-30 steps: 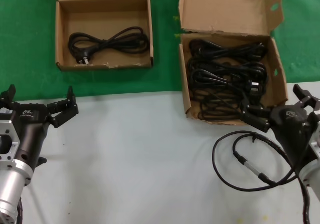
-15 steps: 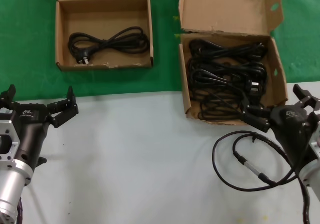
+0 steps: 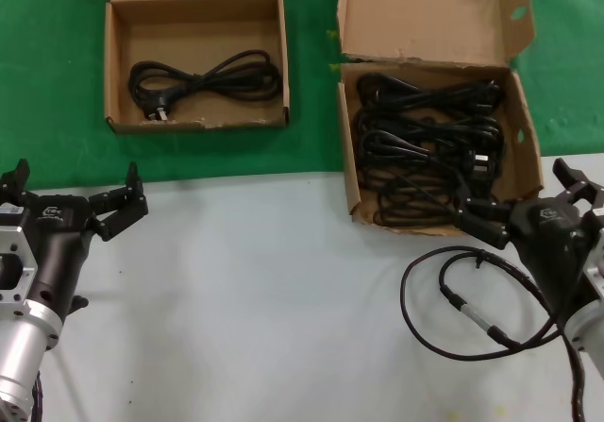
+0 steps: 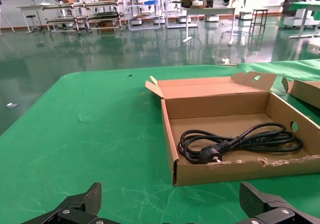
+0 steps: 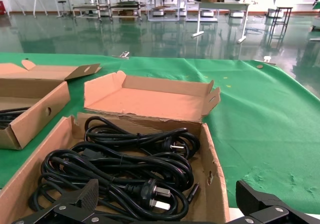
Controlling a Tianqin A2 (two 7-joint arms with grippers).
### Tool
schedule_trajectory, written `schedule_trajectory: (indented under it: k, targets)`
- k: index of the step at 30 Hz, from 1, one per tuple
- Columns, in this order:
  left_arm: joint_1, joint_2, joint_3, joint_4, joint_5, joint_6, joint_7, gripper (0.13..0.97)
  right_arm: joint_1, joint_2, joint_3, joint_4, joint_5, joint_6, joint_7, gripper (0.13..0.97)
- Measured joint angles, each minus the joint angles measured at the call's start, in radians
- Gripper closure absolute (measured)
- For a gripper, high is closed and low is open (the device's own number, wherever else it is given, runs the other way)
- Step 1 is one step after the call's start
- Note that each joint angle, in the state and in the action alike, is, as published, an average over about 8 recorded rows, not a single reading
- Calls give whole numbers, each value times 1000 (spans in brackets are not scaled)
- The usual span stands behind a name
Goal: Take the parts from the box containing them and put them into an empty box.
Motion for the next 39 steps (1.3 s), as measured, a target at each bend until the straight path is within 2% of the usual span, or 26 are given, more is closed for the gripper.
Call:
schedule_trajectory:
  k: [39]
  targets:
    - [0, 0, 0, 0, 0, 0, 0, 132, 0, 0, 0, 0, 0, 0, 0, 129]
